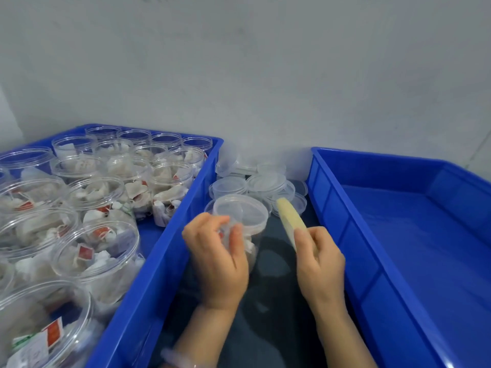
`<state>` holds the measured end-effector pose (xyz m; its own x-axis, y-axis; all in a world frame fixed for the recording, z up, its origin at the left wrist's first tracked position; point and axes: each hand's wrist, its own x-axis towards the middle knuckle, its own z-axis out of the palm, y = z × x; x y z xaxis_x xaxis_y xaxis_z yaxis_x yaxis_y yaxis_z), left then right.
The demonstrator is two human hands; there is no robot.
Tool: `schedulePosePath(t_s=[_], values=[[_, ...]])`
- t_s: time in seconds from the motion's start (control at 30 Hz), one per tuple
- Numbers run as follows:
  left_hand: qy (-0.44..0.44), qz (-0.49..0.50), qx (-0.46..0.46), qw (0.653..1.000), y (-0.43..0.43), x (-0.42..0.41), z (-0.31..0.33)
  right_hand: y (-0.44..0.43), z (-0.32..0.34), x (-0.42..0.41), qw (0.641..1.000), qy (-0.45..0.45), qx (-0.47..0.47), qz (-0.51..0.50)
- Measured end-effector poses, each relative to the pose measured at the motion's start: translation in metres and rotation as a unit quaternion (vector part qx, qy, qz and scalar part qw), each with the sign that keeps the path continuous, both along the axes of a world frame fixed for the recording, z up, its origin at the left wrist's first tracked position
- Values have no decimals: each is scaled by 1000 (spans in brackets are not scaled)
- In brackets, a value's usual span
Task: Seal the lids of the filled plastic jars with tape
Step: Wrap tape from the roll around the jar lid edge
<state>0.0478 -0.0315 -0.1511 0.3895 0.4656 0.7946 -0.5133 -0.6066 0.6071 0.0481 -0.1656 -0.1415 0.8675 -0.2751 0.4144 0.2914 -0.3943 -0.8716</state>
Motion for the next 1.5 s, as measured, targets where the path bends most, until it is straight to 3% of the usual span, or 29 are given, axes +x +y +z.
schedulePosePath(t_s=[0.1,0.17,0.37,0.43,0.5,0.57,0.63,0.77,0.93,1.17,1.33,1.4,1.5], values=[[-66,-33,128,989,-7,-15,5,7,0,-7,998,-21,53,34],[-65,-43,200,977,-12,-17,6,10,-4,-6,996,-24,62,63],[50,-69,220,972,-12,-4,-3,7,-13,-10,985,-10,77,157],[51,-76,190,978,-8,-4,-5,6,-13,-11,983,-11,70,168],[113,-147,100,978,-7,-9,-5,5,-13,-10,985,-15,66,159],[222,-254,-12,941,-10,-13,-8,4,-12,-9,985,-18,66,156],[275,-335,-88,897,-13,-12,-11,3,-12,-9,983,-12,59,175],[260,-419,-185,850,-14,-2,-7,8,-15,-12,974,25,24,224],[251,-453,-219,827,-7,1,-7,17,-16,-10,985,15,-37,168],[218,-472,-139,843,-11,1,-3,6,-16,-11,982,24,18,188],[125,-306,-87,940,-7,2,-2,10,-13,-14,978,6,-13,207],[120,-317,-113,934,-7,-2,-3,13,-10,-15,978,6,0,207],[190,-437,-79,876,-22,-14,-12,10,-4,-13,968,35,144,200]])
